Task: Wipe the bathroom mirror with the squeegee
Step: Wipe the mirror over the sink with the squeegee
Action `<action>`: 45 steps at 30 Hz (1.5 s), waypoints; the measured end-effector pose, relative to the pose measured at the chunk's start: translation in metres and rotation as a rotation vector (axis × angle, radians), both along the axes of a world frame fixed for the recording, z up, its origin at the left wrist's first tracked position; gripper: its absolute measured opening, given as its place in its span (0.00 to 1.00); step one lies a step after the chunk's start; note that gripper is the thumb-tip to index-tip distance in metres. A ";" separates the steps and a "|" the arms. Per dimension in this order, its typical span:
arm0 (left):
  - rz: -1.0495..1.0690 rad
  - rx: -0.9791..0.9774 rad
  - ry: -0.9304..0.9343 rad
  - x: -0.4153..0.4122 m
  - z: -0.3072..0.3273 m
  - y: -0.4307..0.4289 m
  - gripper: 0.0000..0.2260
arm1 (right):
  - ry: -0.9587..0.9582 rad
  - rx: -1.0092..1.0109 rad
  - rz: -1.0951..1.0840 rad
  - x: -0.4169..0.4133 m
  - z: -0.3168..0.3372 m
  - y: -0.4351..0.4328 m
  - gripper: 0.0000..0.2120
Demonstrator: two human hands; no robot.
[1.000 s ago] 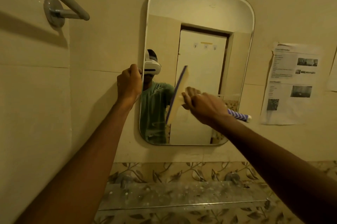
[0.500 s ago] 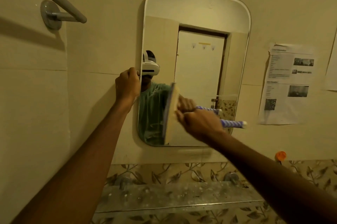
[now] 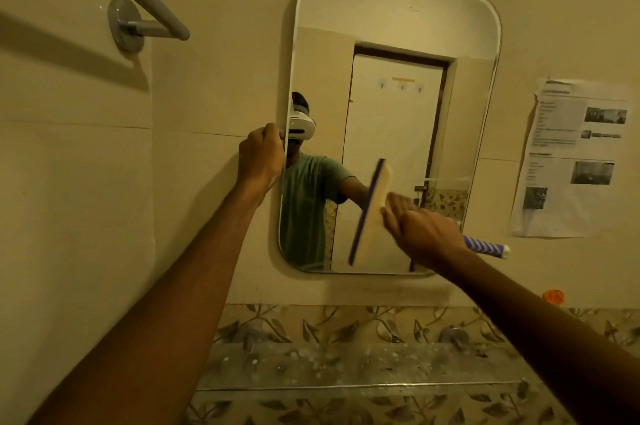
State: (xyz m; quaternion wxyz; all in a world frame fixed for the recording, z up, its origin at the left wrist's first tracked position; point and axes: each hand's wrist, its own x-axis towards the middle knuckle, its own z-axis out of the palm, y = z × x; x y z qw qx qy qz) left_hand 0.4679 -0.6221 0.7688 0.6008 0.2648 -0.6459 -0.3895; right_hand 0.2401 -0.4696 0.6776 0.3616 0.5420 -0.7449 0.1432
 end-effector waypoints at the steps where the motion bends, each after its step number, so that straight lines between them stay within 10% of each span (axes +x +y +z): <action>1: 0.011 -0.010 -0.005 0.000 0.000 0.001 0.16 | 0.053 -0.061 -0.035 -0.004 -0.002 0.006 0.32; 11: -0.077 0.049 0.076 0.006 -0.011 0.010 0.14 | 0.096 0.084 0.178 0.109 -0.043 -0.055 0.27; 21: 0.076 -0.095 -0.032 -0.003 -0.031 -0.002 0.17 | 0.018 0.105 -0.062 -0.022 -0.053 0.024 0.44; 36: 0.167 -0.043 -0.136 -0.009 -0.038 -0.005 0.15 | 0.095 0.025 0.144 -0.024 -0.025 0.004 0.22; 45: 0.257 0.033 -0.036 -0.023 -0.040 0.004 0.13 | 0.091 0.029 0.027 -0.034 -0.006 0.037 0.36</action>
